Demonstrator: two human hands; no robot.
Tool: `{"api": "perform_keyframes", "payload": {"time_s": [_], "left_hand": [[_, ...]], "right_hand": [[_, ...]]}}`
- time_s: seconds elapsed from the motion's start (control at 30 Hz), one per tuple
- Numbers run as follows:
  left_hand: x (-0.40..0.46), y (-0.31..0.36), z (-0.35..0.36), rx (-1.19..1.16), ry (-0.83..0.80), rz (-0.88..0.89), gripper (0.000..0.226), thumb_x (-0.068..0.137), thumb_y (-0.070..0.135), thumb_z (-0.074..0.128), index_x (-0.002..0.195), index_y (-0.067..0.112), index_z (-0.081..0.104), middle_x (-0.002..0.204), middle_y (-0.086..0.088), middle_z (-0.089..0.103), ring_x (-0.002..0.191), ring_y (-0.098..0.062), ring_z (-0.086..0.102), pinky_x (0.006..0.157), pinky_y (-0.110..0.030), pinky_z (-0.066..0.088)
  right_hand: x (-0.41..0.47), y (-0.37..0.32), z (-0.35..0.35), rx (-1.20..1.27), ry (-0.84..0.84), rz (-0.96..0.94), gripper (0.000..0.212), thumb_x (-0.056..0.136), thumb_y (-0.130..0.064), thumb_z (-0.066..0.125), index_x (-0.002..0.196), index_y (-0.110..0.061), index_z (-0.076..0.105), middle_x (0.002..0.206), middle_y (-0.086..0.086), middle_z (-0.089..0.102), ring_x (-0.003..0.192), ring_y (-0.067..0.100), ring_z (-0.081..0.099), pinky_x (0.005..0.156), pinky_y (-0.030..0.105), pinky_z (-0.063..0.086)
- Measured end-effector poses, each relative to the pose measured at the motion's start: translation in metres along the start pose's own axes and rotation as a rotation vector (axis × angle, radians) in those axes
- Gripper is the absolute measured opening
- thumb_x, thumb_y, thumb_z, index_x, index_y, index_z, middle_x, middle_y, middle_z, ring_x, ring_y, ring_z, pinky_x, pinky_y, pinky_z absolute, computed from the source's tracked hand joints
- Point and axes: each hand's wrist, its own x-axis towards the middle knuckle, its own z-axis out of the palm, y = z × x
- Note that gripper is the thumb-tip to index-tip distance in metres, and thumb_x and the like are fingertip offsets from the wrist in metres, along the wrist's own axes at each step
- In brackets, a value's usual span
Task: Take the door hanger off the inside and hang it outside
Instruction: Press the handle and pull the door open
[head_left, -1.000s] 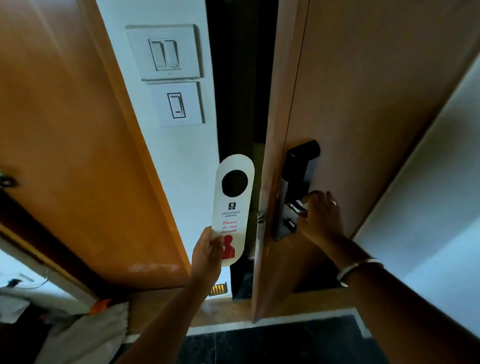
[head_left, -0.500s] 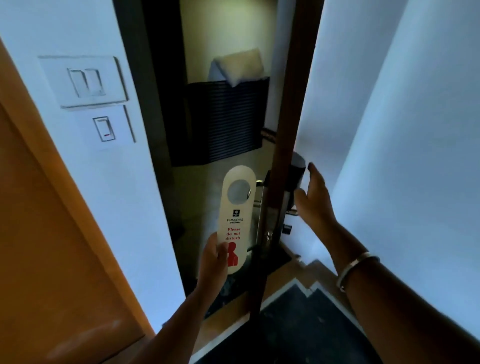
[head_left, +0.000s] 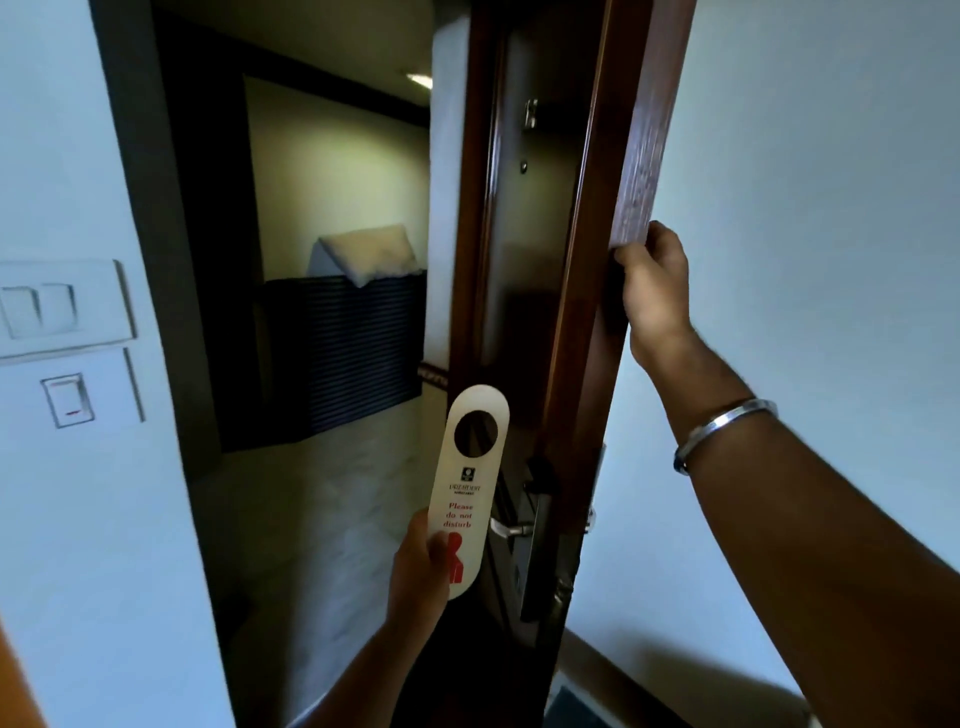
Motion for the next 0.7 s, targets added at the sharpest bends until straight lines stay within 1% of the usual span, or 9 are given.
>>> {"api": "perform_keyframes", "payload": {"time_s": [0.07,0.17,0.27,0.37,0.4,0.47,0.57,0.6,0.7], "left_hand": [[0.004,0.002,0.007,0.003,-0.004,0.000,0.029,0.100,0.019,0.055,0.128,0.016,0.049,0.114,-0.007,0.068,0.089,-0.016,0.070,0.072,-0.038,0.064],[0.012,0.007,0.018,0.002,-0.029,-0.003,0.028,0.100,0.018,0.054,0.127,0.017,0.048,0.121,-0.011,0.066,0.098,-0.023,0.069,0.077,-0.044,0.064],[0.016,0.008,0.025,0.022,-0.031,-0.009,0.032,0.099,0.018,0.055,0.130,0.015,0.047,0.129,-0.013,0.062,0.114,-0.033,0.064,0.085,-0.050,0.061],[0.017,0.007,0.028,0.042,-0.044,0.010,0.033,0.099,0.018,0.055,0.131,0.014,0.047,0.131,-0.013,0.061,0.117,-0.034,0.062,0.086,-0.051,0.061],[0.017,0.006,0.028,0.042,-0.047,0.012,0.034,0.099,0.018,0.056,0.131,0.013,0.047,0.130,-0.014,0.061,0.117,-0.034,0.062,0.086,-0.052,0.060],[0.019,0.003,0.028,0.044,-0.048,0.012,0.035,0.098,0.019,0.058,0.131,0.013,0.047,0.130,-0.014,0.062,0.116,-0.034,0.063,0.085,-0.052,0.061],[0.020,-0.001,0.026,0.052,-0.047,0.036,0.039,0.098,0.015,0.057,0.134,0.014,0.045,0.128,-0.013,0.062,0.110,-0.033,0.065,0.080,-0.051,0.062],[0.020,-0.001,0.026,0.054,-0.049,0.049,0.040,0.098,0.013,0.056,0.136,0.016,0.044,0.128,-0.013,0.062,0.109,-0.032,0.066,0.078,-0.051,0.063],[0.023,-0.005,0.028,0.065,-0.062,0.076,0.046,0.097,0.011,0.056,0.141,0.015,0.042,0.129,-0.014,0.061,0.110,-0.031,0.065,0.081,-0.053,0.062]], "right_hand": [[0.005,-0.003,-0.005,0.005,0.014,0.007,0.038,0.081,-0.016,0.053,0.117,-0.009,0.061,0.112,0.013,0.069,0.105,0.031,0.066,0.092,0.045,0.054],[0.010,-0.002,-0.017,-0.030,0.049,0.012,0.040,0.082,-0.015,0.056,0.121,-0.009,0.058,0.110,0.008,0.066,0.104,0.029,0.065,0.089,0.042,0.055],[0.016,0.003,-0.029,-0.061,0.070,0.007,0.042,0.084,-0.013,0.058,0.126,-0.009,0.055,0.115,0.008,0.066,0.105,0.026,0.064,0.096,0.045,0.054],[0.018,0.005,-0.038,-0.107,0.073,-0.026,0.048,0.086,-0.015,0.058,0.133,-0.010,0.051,0.125,0.009,0.063,0.113,0.026,0.062,0.103,0.046,0.050],[0.018,0.007,-0.041,-0.203,0.087,-0.111,0.054,0.086,-0.016,0.057,0.139,-0.010,0.046,0.132,0.009,0.060,0.120,0.027,0.058,0.109,0.042,0.046],[0.016,0.009,-0.045,-0.633,0.126,-0.431,0.072,0.084,-0.023,0.056,0.151,-0.009,0.032,0.153,0.012,0.043,0.142,0.029,0.040,0.120,0.037,0.028],[0.016,0.013,-0.040,-1.290,-0.014,-0.884,0.083,0.082,-0.039,0.052,0.156,-0.012,0.023,0.164,0.014,0.023,0.151,0.034,0.021,0.121,0.052,0.011],[0.018,0.016,-0.036,-1.445,-0.131,-0.937,0.086,0.082,-0.045,0.052,0.156,-0.013,0.022,0.165,0.014,0.022,0.151,0.035,0.020,0.121,0.054,0.008],[0.024,0.035,-0.027,-1.909,-0.458,-0.873,0.101,0.083,-0.070,0.043,0.159,-0.013,0.008,0.167,0.017,0.007,0.153,0.037,0.008,0.120,0.057,-0.003]]}}
